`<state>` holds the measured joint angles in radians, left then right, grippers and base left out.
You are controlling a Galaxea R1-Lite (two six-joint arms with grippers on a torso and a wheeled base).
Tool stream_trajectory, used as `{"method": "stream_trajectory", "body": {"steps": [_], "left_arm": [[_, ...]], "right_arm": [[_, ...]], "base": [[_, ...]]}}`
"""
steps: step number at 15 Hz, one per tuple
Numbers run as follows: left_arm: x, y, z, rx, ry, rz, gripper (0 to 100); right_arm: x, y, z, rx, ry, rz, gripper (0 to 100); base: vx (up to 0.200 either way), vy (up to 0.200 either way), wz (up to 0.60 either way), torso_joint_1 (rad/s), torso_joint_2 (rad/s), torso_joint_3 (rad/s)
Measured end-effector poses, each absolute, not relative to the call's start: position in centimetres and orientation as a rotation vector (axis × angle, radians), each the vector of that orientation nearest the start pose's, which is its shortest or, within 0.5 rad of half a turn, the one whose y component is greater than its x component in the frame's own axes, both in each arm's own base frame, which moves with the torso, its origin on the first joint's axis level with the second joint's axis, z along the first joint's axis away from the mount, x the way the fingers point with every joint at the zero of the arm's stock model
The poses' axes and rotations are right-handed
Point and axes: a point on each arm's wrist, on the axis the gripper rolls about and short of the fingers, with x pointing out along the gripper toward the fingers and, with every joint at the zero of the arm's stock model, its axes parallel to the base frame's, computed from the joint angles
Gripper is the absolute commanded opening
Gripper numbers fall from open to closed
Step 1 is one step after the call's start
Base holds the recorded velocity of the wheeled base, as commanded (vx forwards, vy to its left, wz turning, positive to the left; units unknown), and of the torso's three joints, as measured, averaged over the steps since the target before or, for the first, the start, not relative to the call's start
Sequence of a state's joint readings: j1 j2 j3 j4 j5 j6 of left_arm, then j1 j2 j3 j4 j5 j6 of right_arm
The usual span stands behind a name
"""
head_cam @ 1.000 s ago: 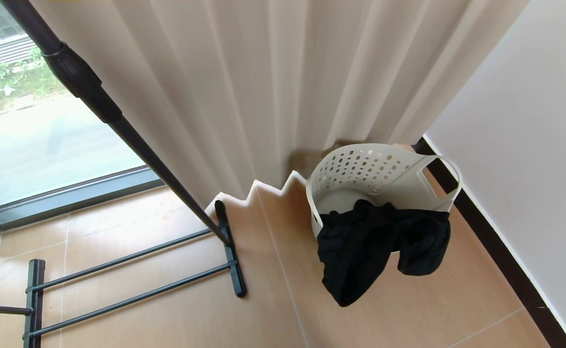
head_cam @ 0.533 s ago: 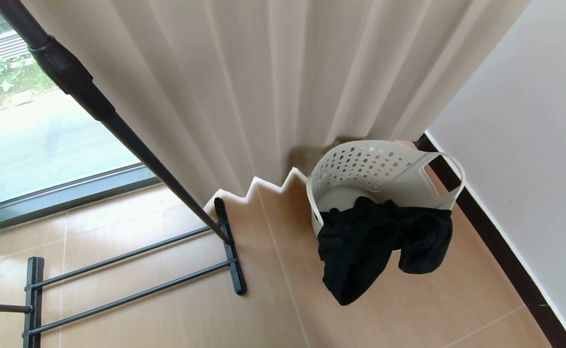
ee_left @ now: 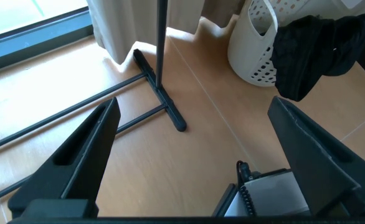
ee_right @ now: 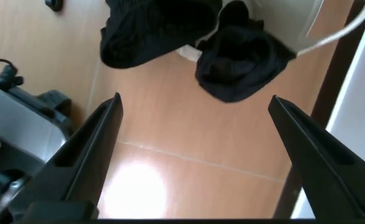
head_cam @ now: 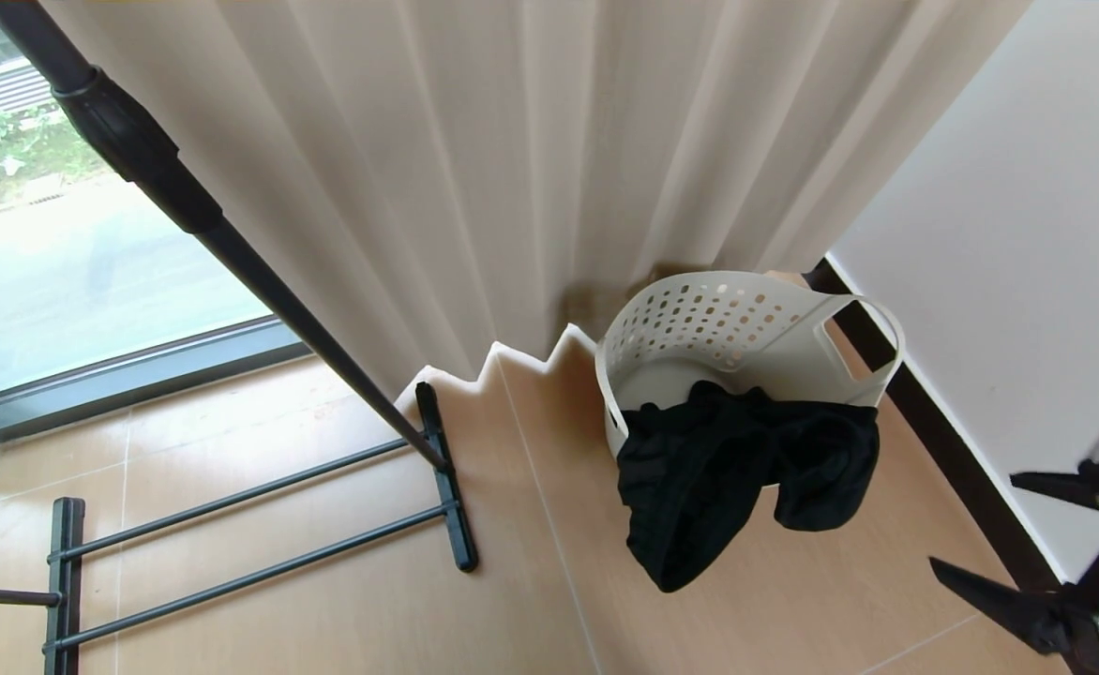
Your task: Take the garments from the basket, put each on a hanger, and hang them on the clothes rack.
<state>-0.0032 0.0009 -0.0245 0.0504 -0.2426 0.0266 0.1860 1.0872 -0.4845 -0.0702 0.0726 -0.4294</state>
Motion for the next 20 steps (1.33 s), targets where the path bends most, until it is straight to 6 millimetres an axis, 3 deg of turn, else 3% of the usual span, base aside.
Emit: {"method": "stream_trajectory", "body": {"steps": [2,4,7,10,14,20], "left_arm": [[-2.5,-0.5,7.7,0.023,0.023,-0.246,100],[-2.5,-0.5,7.7,0.023,0.023,-0.246,100],[-2.5,-0.5,7.7,0.023,0.023,-0.245,100],[-2.5,-0.5,7.7,0.024,0.022,-0.246,100],[-2.5,-0.5,7.7,0.024,0.022,-0.246,100],[-2.5,-0.5,7.7,0.024,0.023,-0.246,100]], "right_arm": [[17.0,3.6,19.0,-0.562,0.462,0.404,100],[19.6,4.4,18.7,-0.649,0.488,0.446,100],[22.2,5.9,16.9,-0.708,0.566,0.482,100],[25.4,7.1,15.5,-0.731,0.586,0.409,100],[29.8,6.9,12.9,-0.717,0.547,0.282,100],[31.1,6.3,9.9,-0.714,0.63,0.279,100]], "base": [[0.0,0.0,0.0,0.0,0.0,0.0],[0.0,0.0,0.0,0.0,0.0,0.0],[0.0,0.0,0.0,0.0,0.0,0.0],[0.0,0.0,0.0,0.0,0.0,0.0],[0.0,0.0,0.0,0.0,0.0,0.0],[0.0,0.0,0.0,0.0,0.0,0.0]]}}
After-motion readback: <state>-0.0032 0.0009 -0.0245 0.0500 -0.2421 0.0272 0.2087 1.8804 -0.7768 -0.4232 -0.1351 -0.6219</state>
